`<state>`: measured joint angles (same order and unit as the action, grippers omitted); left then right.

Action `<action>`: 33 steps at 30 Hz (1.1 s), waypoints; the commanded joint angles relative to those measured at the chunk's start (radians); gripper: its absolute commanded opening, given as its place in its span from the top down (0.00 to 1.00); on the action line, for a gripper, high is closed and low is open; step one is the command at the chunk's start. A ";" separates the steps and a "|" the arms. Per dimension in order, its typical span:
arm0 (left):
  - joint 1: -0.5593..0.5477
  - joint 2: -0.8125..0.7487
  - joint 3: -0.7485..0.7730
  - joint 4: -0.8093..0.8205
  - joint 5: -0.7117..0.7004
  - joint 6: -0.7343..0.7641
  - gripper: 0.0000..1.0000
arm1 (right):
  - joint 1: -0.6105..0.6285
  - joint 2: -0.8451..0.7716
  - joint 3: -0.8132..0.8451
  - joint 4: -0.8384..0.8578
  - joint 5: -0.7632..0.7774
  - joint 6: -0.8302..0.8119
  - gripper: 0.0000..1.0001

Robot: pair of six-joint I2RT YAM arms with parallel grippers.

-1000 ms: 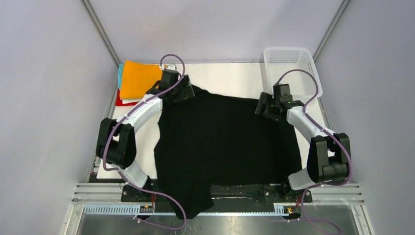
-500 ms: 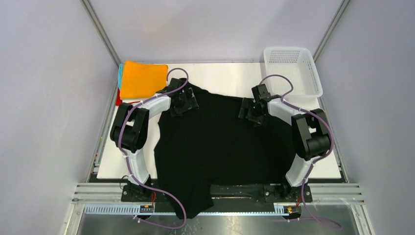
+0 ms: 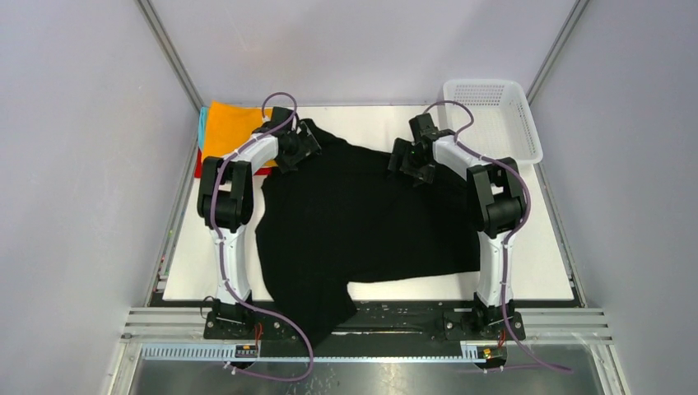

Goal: Fold and stack the t-shirts
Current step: Flatten out the tshirt

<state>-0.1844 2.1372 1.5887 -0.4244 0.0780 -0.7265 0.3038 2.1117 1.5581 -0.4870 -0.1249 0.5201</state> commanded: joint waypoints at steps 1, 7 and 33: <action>0.029 0.145 0.152 -0.054 -0.001 -0.004 0.01 | -0.003 0.061 0.109 -0.080 0.028 -0.038 0.01; 0.034 0.183 0.269 -0.079 0.047 0.013 0.01 | -0.005 0.002 0.102 -0.095 0.051 -0.084 0.01; -0.742 -1.073 -0.841 -0.543 -0.282 -0.184 0.09 | -0.212 -0.811 -0.711 0.184 -0.006 0.085 0.01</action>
<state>-0.7528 1.1172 0.8230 -0.7883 -0.1875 -0.8078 0.1780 1.3621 0.8822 -0.3767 -0.0662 0.5335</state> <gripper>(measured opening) 0.935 0.993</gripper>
